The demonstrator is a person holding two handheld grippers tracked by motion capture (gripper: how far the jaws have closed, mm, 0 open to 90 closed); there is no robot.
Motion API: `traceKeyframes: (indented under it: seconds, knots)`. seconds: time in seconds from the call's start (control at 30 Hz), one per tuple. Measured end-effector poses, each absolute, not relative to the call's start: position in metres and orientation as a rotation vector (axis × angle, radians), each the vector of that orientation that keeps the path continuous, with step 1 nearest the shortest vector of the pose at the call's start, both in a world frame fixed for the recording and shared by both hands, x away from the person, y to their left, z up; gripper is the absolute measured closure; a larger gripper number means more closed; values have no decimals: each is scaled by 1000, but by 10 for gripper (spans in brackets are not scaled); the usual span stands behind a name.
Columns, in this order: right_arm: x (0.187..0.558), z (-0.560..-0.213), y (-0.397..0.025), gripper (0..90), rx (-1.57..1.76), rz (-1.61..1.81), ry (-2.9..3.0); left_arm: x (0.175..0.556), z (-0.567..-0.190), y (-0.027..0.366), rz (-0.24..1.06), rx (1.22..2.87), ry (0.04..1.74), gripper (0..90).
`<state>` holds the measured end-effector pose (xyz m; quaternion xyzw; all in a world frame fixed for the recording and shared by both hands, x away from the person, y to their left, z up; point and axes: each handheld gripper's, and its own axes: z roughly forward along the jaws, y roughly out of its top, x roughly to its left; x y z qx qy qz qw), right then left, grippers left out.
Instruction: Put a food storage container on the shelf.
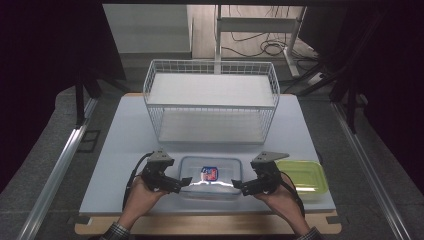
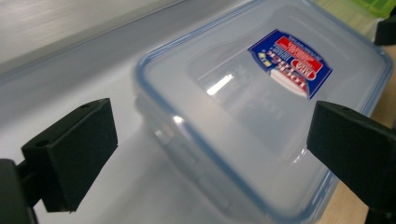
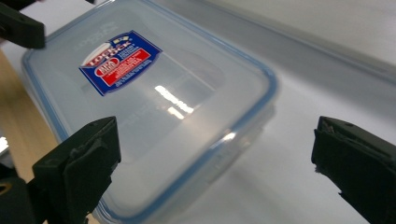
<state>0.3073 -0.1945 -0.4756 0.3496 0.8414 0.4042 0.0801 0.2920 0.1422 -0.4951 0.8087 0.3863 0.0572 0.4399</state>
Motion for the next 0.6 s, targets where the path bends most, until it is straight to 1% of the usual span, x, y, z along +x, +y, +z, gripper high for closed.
traceKeyframes:
  seconds: [0.1,0.13,0.2,0.33,0.4,0.47,0.53,0.6]
  knots:
    - [310,-478,-189,12,1068,1220,2549,297,-499,139,107,2010,962,14]
    - [313,-482,-186,11,1082,1205,2577,300,-504,137,59,2015,967,12]
    - [314,-484,-185,3,1085,1201,2592,300,-505,137,44,2009,969,0]
    - [317,-490,-182,0,1145,1231,2649,305,-512,140,-68,1980,985,0]
    - [318,-493,-181,0,1185,1244,2676,305,-513,140,-88,1978,991,0]
    - [319,-496,-181,1,1237,1268,2709,304,-515,140,-157,1990,999,0]
    - [318,-496,-181,9,1240,1268,2711,303,-516,140,-163,1984,1005,0]
    - [317,-494,-183,42,1241,1264,2708,301,-513,139,-151,2000,1004,3]
